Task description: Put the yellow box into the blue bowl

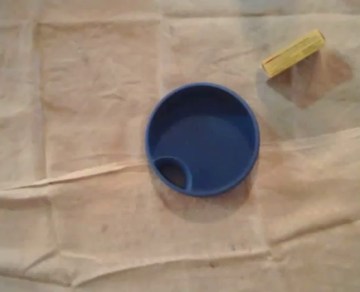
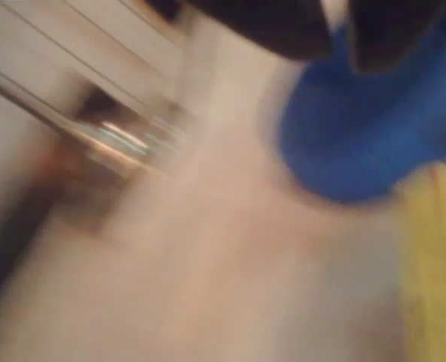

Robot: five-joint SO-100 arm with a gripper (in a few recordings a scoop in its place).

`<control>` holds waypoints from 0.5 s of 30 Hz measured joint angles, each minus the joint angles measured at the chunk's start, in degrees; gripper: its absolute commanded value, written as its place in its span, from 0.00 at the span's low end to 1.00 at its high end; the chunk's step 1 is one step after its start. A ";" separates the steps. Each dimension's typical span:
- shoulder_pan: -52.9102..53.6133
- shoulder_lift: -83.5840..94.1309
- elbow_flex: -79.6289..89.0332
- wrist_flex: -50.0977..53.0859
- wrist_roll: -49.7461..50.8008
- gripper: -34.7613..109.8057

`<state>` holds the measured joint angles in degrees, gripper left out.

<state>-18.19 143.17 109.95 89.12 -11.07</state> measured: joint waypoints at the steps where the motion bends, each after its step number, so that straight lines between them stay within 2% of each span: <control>1: -0.09 -2.55 0.00 -0.26 0.00 0.24; 15: -0.09 -33.22 -16.35 -0.62 0.00 0.26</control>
<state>-18.28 109.95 93.60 88.51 -11.07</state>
